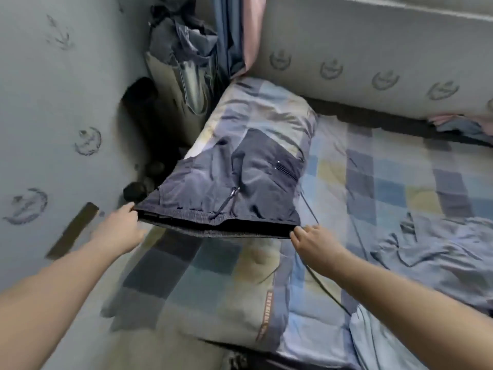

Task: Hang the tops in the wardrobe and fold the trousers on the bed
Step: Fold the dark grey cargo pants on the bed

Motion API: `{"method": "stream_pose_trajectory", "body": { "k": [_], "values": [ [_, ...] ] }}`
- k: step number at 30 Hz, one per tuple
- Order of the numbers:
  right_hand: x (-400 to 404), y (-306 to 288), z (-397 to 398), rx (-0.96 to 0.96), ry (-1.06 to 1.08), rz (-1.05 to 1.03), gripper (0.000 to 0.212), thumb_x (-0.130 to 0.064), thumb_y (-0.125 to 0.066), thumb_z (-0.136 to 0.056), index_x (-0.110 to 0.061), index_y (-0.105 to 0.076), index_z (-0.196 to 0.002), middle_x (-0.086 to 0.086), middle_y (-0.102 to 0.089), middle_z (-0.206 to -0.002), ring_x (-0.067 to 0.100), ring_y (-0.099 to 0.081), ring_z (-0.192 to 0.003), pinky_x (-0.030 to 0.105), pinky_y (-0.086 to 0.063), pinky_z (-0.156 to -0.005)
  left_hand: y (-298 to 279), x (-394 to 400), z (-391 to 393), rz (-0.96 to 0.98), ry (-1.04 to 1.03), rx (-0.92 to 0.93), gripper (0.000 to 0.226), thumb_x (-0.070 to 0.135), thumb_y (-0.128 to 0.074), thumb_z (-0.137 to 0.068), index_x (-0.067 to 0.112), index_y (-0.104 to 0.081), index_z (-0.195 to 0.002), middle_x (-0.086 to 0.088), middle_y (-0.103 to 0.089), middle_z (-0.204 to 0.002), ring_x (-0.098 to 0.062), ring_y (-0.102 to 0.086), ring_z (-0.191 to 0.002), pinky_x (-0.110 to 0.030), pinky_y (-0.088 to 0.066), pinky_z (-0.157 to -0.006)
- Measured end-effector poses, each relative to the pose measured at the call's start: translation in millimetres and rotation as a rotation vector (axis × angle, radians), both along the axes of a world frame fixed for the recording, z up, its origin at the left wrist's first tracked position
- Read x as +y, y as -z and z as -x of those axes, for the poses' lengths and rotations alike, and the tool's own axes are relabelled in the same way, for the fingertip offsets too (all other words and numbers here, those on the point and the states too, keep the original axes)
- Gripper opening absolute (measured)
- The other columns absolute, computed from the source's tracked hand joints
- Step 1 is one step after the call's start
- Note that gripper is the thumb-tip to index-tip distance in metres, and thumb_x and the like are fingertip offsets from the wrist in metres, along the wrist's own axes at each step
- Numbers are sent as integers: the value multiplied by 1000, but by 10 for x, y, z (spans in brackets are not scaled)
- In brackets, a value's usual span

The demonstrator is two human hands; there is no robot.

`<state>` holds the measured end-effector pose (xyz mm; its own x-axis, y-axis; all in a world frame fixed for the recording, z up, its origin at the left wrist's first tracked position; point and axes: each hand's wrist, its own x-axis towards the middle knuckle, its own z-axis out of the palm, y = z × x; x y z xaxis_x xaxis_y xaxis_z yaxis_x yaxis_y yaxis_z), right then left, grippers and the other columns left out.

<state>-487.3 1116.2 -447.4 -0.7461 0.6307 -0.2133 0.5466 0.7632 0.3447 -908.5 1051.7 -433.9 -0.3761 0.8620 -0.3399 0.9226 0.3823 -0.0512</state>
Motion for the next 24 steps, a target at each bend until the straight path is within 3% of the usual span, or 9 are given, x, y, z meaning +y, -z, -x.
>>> {"method": "stream_pose_trajectory", "body": {
  "k": [3, 5, 7, 9, 14, 18, 21, 23, 24],
  "values": [
    [-332, 693, 133, -100, 33, 240, 30, -9, -85, -36, -12, -64, -57, 5, -51, -51, 22, -48, -38, 25, -34, -38, 728, -533, -38, 197, -37, -46, 46, 39, -55, -90, 10, -52, -125, -2, -37, -143, -27, -55, -112, -37, -49, -86],
    [-570, 1008, 225, -126, -16, 296, 26, -10, -85, -45, -10, -65, -61, 7, -55, -56, 25, -53, -44, 26, -32, -42, 1155, -865, -78, 321, -30, -76, 44, 37, -57, -91, 6, -52, -121, -8, -39, -140, -29, -53, -115, -34, -45, -87],
    [-750, 1126, 304, -260, -10, 409, 14, -8, -67, -77, -5, -64, -91, 12, -61, -86, 28, -61, -75, 32, -35, -59, 1483, -1143, -47, 357, -33, -108, 47, 40, -58, -91, 4, -51, -121, -8, -34, -145, -30, -48, -121, -35, -44, -92],
    [-899, 1348, 360, -335, -46, 473, 23, -8, -46, -92, -8, -57, -112, 10, -57, -109, 28, -56, -98, 33, -34, -72, 1767, -1389, -4, 383, -73, -160, 54, 43, -56, -89, 5, -48, -128, -4, -28, -150, -29, -47, -123, -39, -45, -94],
    [-1358, 1766, 387, -521, -136, 644, 29, -17, -41, -97, -17, -60, -119, 6, -60, -120, 27, -53, -108, 32, -40, -81, 2147, -1827, 54, 484, -138, -208, 64, 46, -56, -87, 9, -42, -138, -3, -22, -155, -29, -41, -131, -43, -43, -101],
    [-1497, 1904, 473, -545, -171, 755, 36, -15, -41, -96, -13, -53, -130, 7, -55, -127, 28, -57, -109, 35, -40, -74, 2172, -1871, 11, 535, -156, -190, 62, 45, -53, -91, 8, -43, -139, -12, -23, -155, -31, -27, -141, -38, -33, -111],
    [-1449, 1948, 634, -493, -126, 854, 35, -20, -40, -96, -13, -49, -130, 7, -51, -129, 29, -55, -112, 37, -45, -79, 2100, -1747, -31, 461, -241, -232, 36, 39, -54, -92, 12, -64, -114, -13, -51, -136, -29, -45, -127, -36, -40, -102],
    [-1322, 1945, 813, -432, -61, 906, 33, -21, -41, -95, -12, -49, -126, 8, -51, -127, 31, -54, -112, 38, -44, -81, 2052, -1667, -17, 351, -329, -277, 17, 31, -58, -90, 18, -63, -82, -11, -63, -111, -31, -58, -101, -36, -48, -86],
    [-1228, 1952, 927, -396, -31, 928, 32, -21, -41, -95, -12, -50, -125, 9, -52, -125, 31, -54, -111, 38, -44, -81, 2026, -1624, -4, 318, -353, -286, 17, 30, -58, -90, 20, -60, -76, -10, -65, -105, -30, -59, -94, -36, -49, -82]
  ]
}}
